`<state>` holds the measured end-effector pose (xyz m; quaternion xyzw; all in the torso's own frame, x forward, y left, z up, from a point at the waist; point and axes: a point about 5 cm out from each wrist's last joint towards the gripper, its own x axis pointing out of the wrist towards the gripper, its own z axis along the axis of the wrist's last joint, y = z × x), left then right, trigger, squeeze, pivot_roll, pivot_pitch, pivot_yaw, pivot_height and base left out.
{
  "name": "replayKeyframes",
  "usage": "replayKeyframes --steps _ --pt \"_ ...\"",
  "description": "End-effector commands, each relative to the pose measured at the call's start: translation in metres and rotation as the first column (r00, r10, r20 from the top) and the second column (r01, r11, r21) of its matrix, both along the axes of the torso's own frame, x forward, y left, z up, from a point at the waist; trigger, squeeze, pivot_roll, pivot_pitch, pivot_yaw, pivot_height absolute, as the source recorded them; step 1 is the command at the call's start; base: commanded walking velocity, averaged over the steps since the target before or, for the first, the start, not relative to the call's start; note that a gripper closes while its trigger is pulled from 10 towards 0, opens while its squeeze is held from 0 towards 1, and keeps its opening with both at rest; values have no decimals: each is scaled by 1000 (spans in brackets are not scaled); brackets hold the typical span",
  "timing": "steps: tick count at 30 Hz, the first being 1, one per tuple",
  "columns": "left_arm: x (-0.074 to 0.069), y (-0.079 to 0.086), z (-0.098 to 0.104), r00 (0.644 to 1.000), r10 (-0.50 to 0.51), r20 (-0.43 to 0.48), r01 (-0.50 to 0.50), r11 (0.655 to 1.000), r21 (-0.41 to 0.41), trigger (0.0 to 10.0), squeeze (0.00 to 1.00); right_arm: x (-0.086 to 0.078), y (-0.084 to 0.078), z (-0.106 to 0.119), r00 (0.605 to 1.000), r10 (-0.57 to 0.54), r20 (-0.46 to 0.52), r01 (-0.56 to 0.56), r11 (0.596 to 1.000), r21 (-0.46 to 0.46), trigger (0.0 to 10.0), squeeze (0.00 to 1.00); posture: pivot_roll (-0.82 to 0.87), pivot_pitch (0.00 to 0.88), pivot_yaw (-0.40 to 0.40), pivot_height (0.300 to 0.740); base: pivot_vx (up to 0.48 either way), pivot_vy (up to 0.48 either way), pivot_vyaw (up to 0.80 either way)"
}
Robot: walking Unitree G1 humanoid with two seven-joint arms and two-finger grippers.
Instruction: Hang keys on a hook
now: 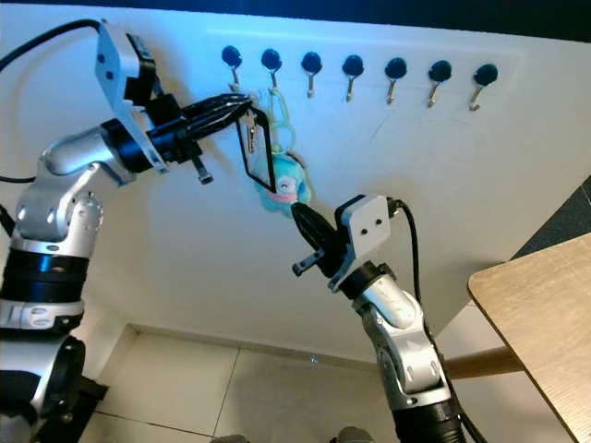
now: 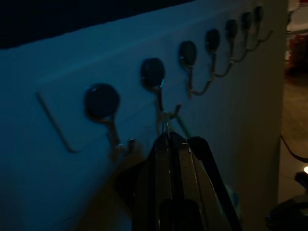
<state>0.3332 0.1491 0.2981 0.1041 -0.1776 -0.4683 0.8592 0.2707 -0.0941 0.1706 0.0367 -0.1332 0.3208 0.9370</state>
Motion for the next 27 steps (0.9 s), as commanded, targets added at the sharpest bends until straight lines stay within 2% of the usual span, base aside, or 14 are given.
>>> replayKeyframes --steps 1,4,10,18,27 --pt "-1 1 0 1000 -9 4 9 1000 -18 10000 0 -3 3 3 1000 17 7 -17 1000 9 10000 0 28 57 13 740 0 0 0" --pt "-10 -2 3 997 -77 26 78 997 -29 10000 0 -2 2 4 1000 11 2 -11 1000 24 10000 0 29 57 12 740 0 0 0" --pt "-12 -3 6 996 -84 38 87 994 -60 10000 0 -2 1 5 1000 10 1 -10 999 31 10000 0 28 59 11 740 0 0 0" --pt "-8 -4 3 997 -71 26 72 995 -72 10000 0 1 1 5 1000 9 -4 -9 999 34 10000 0 29 59 11 740 0 0 0" --pt "1 -12 -4 998 -53 -27 51 996 -74 10000 0 2 3 6 1000 9 -7 -9 999 42 10000 0 23 61 16 740 0 0 0"
